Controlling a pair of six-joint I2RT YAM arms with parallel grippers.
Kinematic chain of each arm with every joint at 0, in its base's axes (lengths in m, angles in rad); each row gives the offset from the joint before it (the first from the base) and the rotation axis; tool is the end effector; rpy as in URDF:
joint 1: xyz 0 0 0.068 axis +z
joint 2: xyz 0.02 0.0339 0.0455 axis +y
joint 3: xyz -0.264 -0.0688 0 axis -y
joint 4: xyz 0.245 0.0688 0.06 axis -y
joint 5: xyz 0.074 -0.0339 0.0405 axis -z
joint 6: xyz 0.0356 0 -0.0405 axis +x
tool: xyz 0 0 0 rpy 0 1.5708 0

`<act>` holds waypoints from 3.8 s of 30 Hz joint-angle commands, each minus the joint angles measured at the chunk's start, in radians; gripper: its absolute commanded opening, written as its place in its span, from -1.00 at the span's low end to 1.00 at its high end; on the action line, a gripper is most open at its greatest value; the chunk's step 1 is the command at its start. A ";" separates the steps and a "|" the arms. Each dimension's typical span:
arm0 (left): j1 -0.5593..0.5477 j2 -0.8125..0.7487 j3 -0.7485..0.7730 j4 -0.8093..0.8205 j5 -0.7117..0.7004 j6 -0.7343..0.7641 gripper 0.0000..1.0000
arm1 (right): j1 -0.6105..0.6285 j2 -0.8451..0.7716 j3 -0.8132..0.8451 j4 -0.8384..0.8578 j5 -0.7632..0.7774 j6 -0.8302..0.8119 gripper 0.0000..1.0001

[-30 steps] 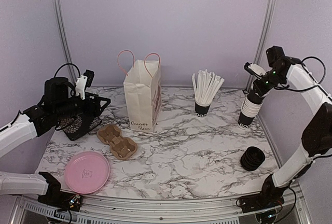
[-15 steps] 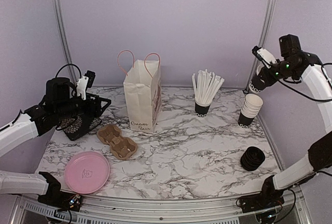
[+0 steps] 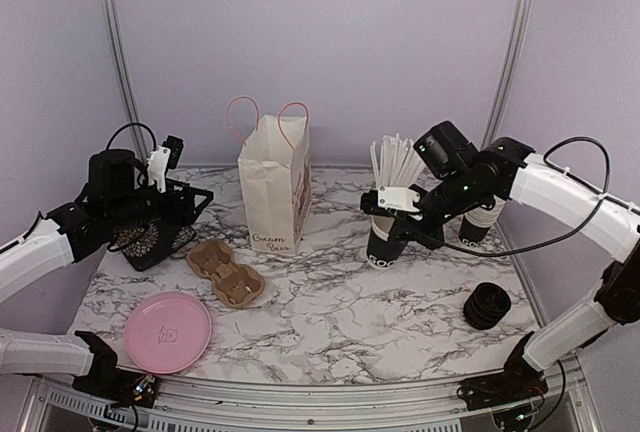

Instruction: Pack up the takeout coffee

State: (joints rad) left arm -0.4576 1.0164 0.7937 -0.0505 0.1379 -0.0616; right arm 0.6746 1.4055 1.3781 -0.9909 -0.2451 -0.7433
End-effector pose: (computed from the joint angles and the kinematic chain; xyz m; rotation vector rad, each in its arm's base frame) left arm 0.2117 -0.1097 0.3129 0.4631 1.8113 -0.4880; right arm 0.2133 0.1817 0.3348 -1.7394 1.8903 0.2910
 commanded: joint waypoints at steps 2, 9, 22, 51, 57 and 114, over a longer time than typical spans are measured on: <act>-0.004 -0.001 -0.003 -0.004 -0.038 0.026 0.46 | 0.179 0.098 0.027 0.009 0.036 -0.066 -1.00; -0.004 -0.002 -0.002 -0.010 -0.038 0.031 0.46 | 0.344 0.211 0.025 0.177 0.131 -0.036 -1.00; -0.004 -0.013 0.000 -0.011 -0.022 0.022 0.47 | 0.458 0.307 -0.008 0.248 0.190 -0.039 -1.00; -0.006 0.071 0.026 -0.032 -0.023 0.033 0.47 | -0.367 -0.458 -0.490 -0.029 -0.018 -0.197 -0.37; -0.006 0.063 0.027 -0.038 -0.024 0.035 0.46 | -0.469 -0.427 -0.463 -0.222 0.047 -0.275 -0.23; -0.006 0.023 0.028 -0.039 0.015 0.022 0.46 | -0.480 -0.263 -0.564 -0.215 0.269 -0.122 -0.21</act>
State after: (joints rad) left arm -0.4583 1.0592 0.7956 -0.0807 0.1413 -0.0387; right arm 0.2062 1.1252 0.8108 -1.2430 0.0124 -0.8867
